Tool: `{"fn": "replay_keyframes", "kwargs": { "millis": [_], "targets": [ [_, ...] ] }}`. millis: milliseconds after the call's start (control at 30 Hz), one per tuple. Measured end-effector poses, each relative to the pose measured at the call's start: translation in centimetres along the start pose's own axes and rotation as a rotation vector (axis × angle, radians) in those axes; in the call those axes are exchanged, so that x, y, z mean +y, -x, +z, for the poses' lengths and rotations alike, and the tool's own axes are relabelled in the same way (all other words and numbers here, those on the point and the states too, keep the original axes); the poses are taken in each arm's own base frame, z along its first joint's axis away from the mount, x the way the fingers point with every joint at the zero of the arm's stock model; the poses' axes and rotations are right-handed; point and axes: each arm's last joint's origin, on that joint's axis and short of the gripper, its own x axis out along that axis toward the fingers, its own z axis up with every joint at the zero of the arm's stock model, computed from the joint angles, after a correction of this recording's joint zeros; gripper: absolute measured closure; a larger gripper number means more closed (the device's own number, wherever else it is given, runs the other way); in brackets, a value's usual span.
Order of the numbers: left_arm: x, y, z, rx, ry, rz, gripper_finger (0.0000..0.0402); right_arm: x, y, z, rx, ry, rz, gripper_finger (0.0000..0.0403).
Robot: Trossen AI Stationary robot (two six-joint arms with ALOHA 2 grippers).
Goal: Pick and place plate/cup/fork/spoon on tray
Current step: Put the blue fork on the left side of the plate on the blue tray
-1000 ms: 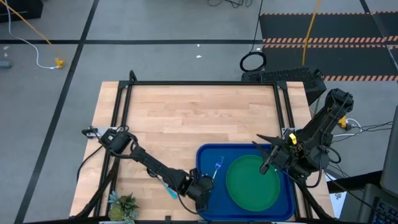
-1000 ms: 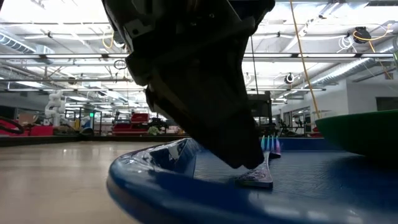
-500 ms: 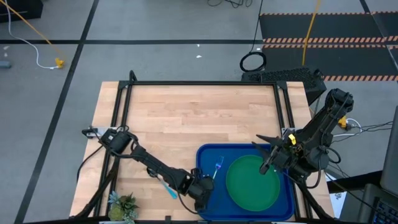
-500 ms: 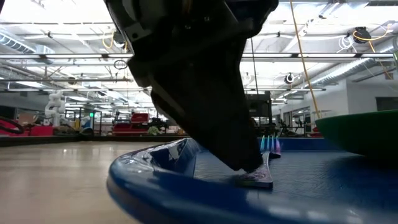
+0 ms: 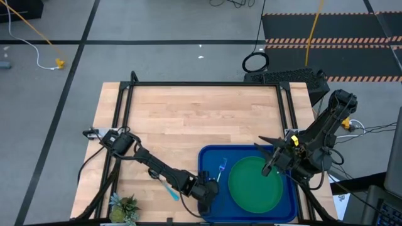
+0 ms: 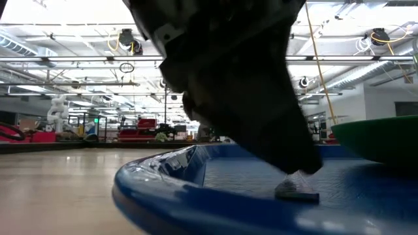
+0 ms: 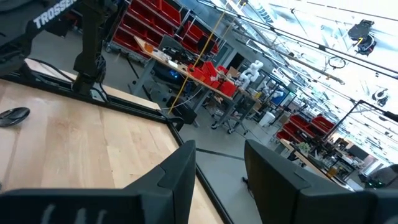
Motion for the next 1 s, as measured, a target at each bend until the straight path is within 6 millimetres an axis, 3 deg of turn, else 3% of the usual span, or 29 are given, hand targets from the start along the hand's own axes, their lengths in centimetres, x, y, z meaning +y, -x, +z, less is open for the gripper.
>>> {"fn": "replay_keyframes", "kwargs": {
  "millis": [333,533,1000],
  "targets": [
    [-0.3,0.1,-0.2,0.019,0.01,-0.04,0.0289,-0.1,-0.4,-0.1,0.011,0.0,-0.019,0.0273],
    [-0.3,1.2,-0.1,0.07,0.016,-0.043,0.0291,-0.1,-0.4,-0.1,0.011,0.0,-0.019,0.0273],
    [-0.6,0.6,-0.5,0.072,0.01,-0.062,0.0391,-0.1,-0.4,-0.1,0.011,0.0,-0.018,0.0273]
  ]
}}
